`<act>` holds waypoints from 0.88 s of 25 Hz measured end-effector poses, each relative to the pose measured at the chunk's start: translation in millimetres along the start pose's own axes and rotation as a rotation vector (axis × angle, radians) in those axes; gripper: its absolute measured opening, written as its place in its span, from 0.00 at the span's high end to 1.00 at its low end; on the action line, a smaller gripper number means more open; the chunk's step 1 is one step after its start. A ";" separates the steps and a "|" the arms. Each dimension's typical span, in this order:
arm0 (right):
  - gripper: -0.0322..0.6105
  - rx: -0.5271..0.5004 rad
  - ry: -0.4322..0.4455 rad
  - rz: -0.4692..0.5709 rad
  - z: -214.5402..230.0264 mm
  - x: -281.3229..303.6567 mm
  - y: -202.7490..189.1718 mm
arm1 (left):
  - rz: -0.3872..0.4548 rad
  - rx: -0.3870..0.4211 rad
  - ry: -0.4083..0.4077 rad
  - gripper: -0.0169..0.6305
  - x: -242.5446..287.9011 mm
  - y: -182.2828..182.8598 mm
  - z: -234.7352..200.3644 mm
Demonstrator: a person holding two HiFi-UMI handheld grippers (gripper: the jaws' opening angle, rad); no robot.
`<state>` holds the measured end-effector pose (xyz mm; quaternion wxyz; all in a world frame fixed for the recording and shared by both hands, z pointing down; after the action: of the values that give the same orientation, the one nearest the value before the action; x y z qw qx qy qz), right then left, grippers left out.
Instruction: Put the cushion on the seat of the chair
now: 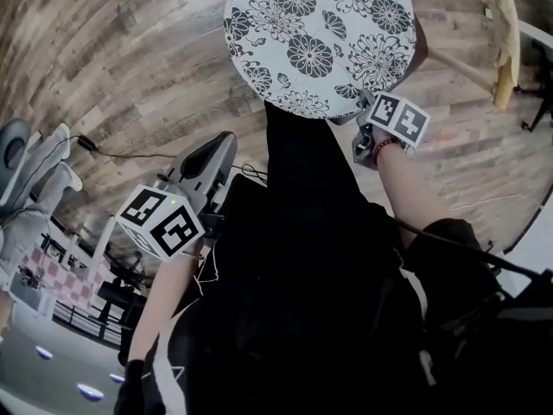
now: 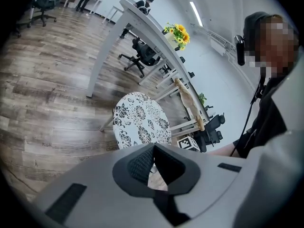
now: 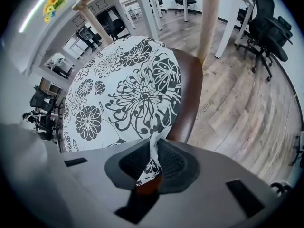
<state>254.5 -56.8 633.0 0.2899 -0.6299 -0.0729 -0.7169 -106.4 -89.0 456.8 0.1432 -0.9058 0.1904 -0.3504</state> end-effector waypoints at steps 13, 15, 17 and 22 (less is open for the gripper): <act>0.79 -0.049 -0.061 -0.008 1.2 -2.6 1.0 | 0.046 -0.013 0.027 0.96 -22.5 -6.7 -3.8; 0.79 -0.063 -0.072 -0.003 0.0 -2.3 1.1 | 0.050 -0.011 0.021 0.96 -22.8 -10.3 -3.5; 0.78 -0.078 -0.086 0.004 -1.2 -2.1 0.3 | 0.048 -0.006 0.018 0.96 -24.4 -15.2 -3.1; 0.78 -0.097 -0.125 0.000 -4.2 -0.8 0.4 | 0.071 -0.016 0.039 0.96 -33.9 -20.2 -7.8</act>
<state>251.1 -58.8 631.3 0.2538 -0.6869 -0.0561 -0.6787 -130.0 -57.0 450.6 0.1449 -0.8925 0.2280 -0.3612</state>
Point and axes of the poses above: the fingertips, and each gripper's own axes: x forward along the fingers, z to its right, y out of its top, the point moved 8 cm from there along -x, backward along the fingers, and after that the axes turned 12 degrees about z, right-handed, at the moved point
